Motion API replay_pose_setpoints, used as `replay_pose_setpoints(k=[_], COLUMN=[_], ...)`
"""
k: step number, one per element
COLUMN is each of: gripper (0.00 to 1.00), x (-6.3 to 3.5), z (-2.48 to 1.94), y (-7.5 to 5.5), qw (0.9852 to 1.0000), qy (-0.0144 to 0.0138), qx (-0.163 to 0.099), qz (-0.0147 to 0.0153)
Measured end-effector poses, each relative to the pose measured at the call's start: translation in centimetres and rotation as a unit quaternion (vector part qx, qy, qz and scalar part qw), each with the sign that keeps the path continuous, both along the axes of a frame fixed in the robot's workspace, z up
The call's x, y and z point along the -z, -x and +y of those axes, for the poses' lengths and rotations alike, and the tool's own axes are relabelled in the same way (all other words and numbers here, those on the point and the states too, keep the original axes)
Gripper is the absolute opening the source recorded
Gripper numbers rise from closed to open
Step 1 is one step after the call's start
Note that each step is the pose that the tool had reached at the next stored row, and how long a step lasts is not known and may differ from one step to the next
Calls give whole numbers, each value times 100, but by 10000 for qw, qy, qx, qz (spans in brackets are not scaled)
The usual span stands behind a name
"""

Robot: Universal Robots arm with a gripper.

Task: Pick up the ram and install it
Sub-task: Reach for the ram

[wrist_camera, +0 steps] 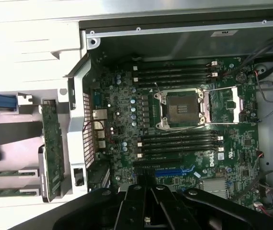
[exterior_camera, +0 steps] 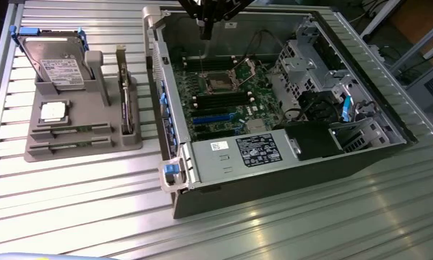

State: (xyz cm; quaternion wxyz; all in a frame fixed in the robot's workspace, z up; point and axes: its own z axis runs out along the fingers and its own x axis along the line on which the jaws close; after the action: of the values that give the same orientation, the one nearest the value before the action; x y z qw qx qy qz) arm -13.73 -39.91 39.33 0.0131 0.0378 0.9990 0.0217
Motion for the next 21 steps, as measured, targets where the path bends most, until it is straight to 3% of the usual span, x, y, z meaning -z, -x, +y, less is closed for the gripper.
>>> replay_pose_setpoints(k=[21], gripper=[10], x=[0], z=[0], y=[115], qw=[10000], qy=[0], qx=[0], qz=[0])
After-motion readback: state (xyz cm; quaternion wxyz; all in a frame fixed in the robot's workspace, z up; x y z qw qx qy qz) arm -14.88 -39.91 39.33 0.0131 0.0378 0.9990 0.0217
